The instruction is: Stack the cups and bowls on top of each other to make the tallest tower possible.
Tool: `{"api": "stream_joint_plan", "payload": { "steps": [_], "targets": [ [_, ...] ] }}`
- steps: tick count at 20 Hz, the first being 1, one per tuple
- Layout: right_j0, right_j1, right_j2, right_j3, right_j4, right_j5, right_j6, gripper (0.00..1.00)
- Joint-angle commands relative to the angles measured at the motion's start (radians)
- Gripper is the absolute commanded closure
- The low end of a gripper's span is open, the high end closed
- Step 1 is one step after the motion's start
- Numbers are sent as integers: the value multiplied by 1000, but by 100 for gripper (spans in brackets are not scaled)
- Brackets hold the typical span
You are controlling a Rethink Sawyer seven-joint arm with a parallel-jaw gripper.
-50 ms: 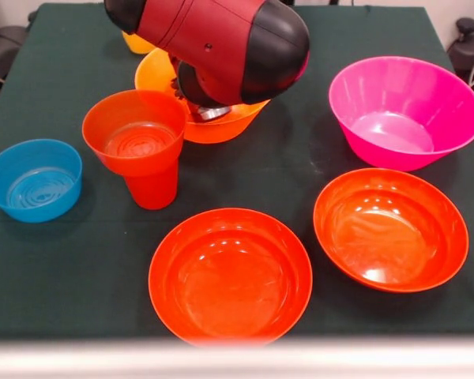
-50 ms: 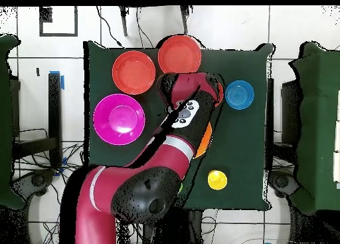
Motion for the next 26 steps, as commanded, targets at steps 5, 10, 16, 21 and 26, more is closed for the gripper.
{"api": "stream_joint_plan", "payload": {
  "steps": [5,10,16,21,26],
  "targets": [
    [15,39,70,-37,40,50,191,100],
    [44,77,18,-95,20,82,230,100],
    [61,109,-21,-135,40,153,252,0],
    [61,130,-27,-169,93,208,303,0],
    [66,126,-27,-155,112,210,292,0]
  ]
}}
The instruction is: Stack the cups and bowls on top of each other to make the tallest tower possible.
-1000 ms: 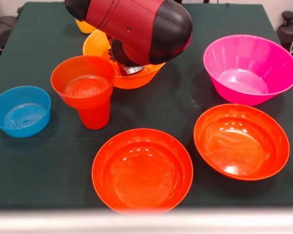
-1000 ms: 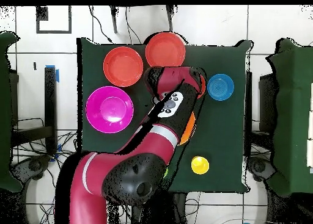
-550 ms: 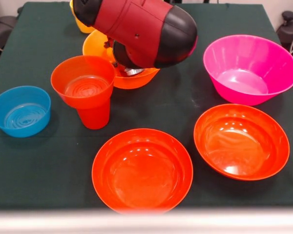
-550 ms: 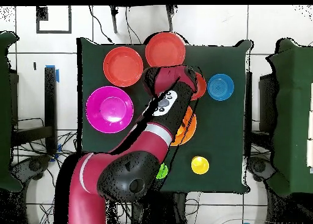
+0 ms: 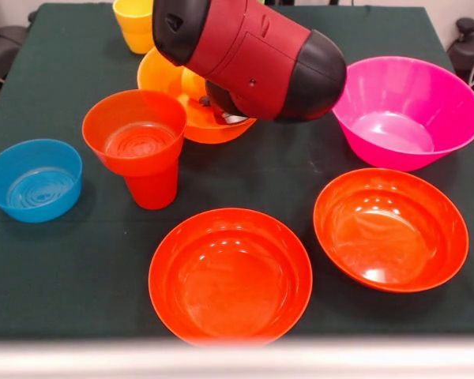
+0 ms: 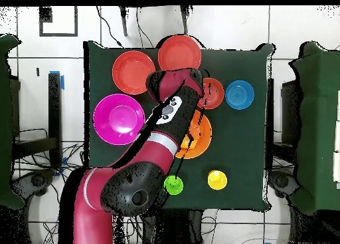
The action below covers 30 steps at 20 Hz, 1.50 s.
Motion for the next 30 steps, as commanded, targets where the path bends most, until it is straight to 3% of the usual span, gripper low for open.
{"api": "stream_joint_plan", "payload": {
  "steps": [1,7,13,17,30],
  "targets": [
    [20,21,74,-43,64,45,262,0],
    [11,13,87,-29,77,26,235,0],
    [16,-88,96,23,77,30,150,0],
    [-3,-59,90,-55,92,69,158,0],
    [38,-58,123,-10,166,44,222,0]
  ]
}}
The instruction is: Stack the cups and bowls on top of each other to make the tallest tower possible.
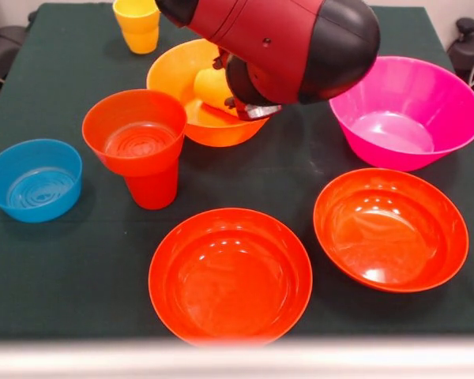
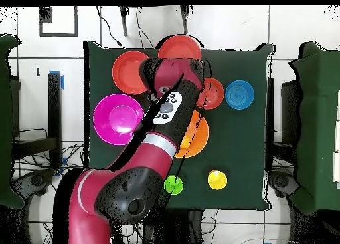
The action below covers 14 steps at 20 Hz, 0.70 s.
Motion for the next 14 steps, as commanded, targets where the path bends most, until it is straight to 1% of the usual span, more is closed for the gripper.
{"api": "stream_joint_plan", "payload": {
  "steps": [1,4,6,11,14],
  "targets": [
    [33,19,122,-4,55,29,205,0],
    [38,26,122,-10,79,32,221,0],
    [44,37,110,-39,94,57,228,0],
    [47,61,107,-53,131,50,242,0],
    [35,76,92,-63,117,57,204,0]
  ]
}}
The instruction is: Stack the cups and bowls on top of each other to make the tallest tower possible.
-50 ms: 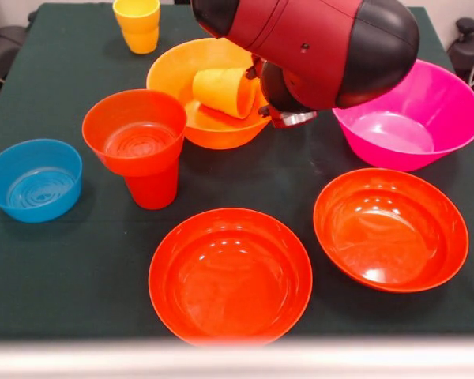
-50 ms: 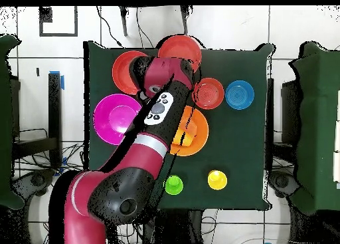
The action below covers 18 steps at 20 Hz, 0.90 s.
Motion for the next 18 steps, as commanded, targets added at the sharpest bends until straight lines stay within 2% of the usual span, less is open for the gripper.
{"api": "stream_joint_plan", "payload": {
  "steps": [1,4,11,18],
  "targets": [
    [-2,66,87,-53,24,61,189,0],
    [-14,100,77,-79,11,116,172,0],
    [-14,125,69,-108,5,162,154,0],
    [-2,110,61,-89,-11,167,132,0]
  ]
}}
